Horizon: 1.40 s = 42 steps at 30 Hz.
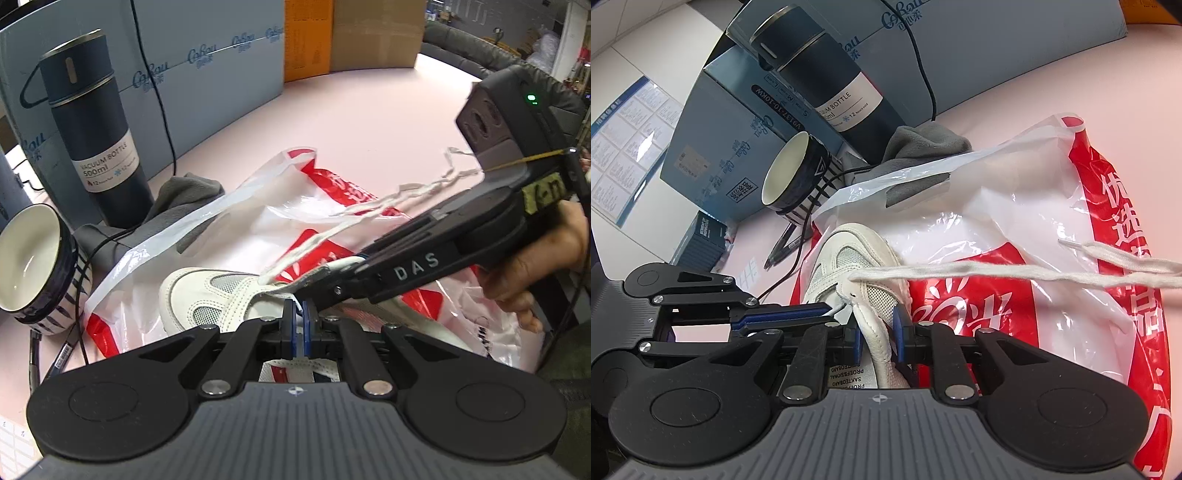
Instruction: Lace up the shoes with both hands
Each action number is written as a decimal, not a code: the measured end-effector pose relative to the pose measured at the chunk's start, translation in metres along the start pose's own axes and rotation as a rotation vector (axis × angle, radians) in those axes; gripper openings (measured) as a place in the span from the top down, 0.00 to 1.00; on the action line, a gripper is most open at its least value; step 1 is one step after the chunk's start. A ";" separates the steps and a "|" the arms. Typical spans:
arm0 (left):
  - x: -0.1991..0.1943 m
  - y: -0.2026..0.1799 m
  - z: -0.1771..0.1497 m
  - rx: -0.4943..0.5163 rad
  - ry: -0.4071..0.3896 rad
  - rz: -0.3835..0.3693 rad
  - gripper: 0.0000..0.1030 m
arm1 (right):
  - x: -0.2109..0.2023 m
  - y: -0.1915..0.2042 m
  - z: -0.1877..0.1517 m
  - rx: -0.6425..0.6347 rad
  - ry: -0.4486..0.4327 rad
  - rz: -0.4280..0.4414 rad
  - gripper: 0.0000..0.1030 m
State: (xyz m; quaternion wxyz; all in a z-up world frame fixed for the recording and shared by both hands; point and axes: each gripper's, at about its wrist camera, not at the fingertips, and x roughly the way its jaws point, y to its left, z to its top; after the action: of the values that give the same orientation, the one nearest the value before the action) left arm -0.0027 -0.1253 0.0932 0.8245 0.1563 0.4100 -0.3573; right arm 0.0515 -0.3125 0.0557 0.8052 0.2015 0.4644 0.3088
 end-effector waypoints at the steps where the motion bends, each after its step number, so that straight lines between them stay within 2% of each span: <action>1: -0.002 0.000 -0.001 0.008 -0.001 -0.021 0.98 | 0.000 0.000 0.000 0.001 0.000 0.000 0.86; 3: -0.007 -0.002 -0.001 0.017 -0.013 -0.076 0.97 | 0.000 0.000 0.000 0.002 0.000 -0.001 0.86; 8: -0.009 -0.003 -0.003 0.014 -0.017 -0.040 0.98 | 0.001 0.001 0.001 -0.004 0.000 -0.001 0.86; 16: -0.022 0.013 -0.011 -0.038 -0.020 0.092 0.98 | 0.001 0.000 0.001 0.005 -0.003 0.002 0.86; 19: -0.022 0.021 -0.016 -0.048 0.003 0.177 0.98 | 0.001 -0.001 0.000 0.006 -0.003 0.005 0.86; 21: -0.019 0.022 -0.018 -0.053 0.014 0.197 0.97 | 0.001 0.000 0.000 -0.001 -0.001 0.009 0.86; 25: -0.020 0.019 -0.018 -0.067 -0.009 0.196 0.95 | 0.000 -0.001 0.000 -0.001 -0.002 0.006 0.86; 32: -0.018 0.016 -0.015 -0.111 -0.034 0.200 0.73 | 0.000 0.000 0.000 -0.003 -0.004 0.008 0.86; 39: -0.001 0.021 -0.015 -0.170 -0.032 0.188 0.73 | 0.001 0.000 0.000 -0.001 -0.004 0.014 0.85; 42: 0.001 0.018 -0.018 -0.163 -0.044 0.184 0.81 | 0.001 0.000 0.000 -0.001 -0.004 0.016 0.85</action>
State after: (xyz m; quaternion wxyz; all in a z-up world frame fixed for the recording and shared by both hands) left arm 0.0006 -0.1030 0.0810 0.8724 0.1179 0.4036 -0.2492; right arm 0.0517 -0.3120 0.0548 0.8038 0.2051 0.4611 0.3150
